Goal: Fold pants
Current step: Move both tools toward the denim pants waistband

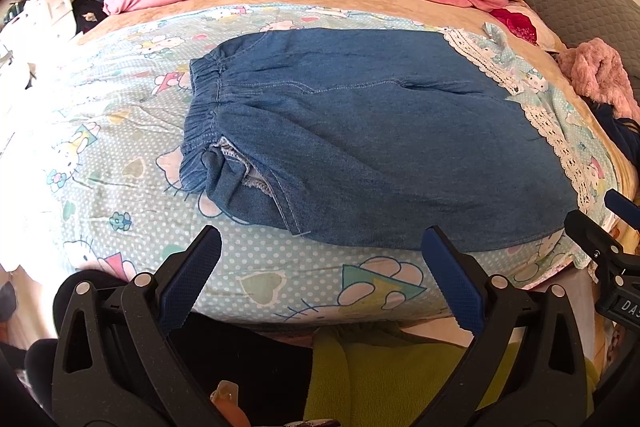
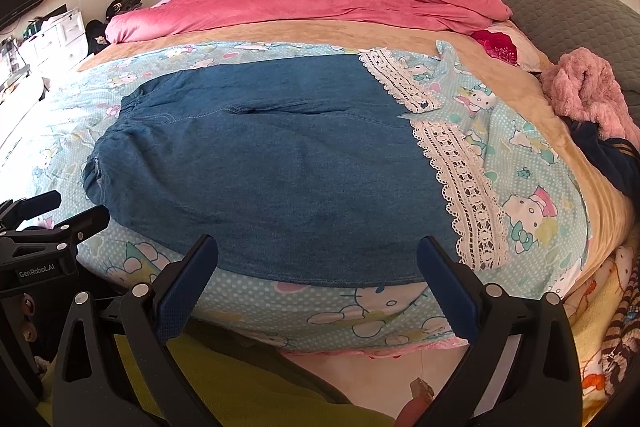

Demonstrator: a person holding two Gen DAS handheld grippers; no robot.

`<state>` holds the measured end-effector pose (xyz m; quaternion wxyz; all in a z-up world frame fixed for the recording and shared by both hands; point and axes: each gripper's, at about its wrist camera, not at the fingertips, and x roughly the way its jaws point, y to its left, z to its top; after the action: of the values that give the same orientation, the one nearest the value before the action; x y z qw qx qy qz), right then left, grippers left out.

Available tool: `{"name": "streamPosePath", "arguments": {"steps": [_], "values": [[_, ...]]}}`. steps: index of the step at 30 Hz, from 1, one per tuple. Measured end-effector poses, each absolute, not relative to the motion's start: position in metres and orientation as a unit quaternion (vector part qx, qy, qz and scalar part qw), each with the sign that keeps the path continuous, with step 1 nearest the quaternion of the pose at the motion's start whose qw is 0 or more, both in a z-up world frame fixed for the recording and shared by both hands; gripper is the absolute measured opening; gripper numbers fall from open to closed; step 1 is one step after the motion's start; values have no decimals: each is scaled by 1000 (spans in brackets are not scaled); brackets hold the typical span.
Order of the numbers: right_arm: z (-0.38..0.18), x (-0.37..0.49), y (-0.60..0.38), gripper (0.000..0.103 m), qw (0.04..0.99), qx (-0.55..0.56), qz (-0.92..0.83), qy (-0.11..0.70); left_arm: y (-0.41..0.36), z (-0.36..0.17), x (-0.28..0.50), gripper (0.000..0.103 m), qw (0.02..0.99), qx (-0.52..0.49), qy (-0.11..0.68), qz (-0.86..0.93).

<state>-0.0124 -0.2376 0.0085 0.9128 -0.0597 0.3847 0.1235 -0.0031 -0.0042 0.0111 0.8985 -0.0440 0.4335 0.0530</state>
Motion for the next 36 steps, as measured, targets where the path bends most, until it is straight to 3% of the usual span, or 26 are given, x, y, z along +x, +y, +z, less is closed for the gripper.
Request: {"name": "streamPosePath", "arguments": {"steps": [17, 36], "values": [[8, 6, -231, 99, 910, -53, 145, 384, -2, 8, 18, 94, 897, -48, 438, 45], [29, 114, -177, 99, 911, -77, 176, 364, 66, 21, 103, 94, 895, -74, 432, 77]]}}
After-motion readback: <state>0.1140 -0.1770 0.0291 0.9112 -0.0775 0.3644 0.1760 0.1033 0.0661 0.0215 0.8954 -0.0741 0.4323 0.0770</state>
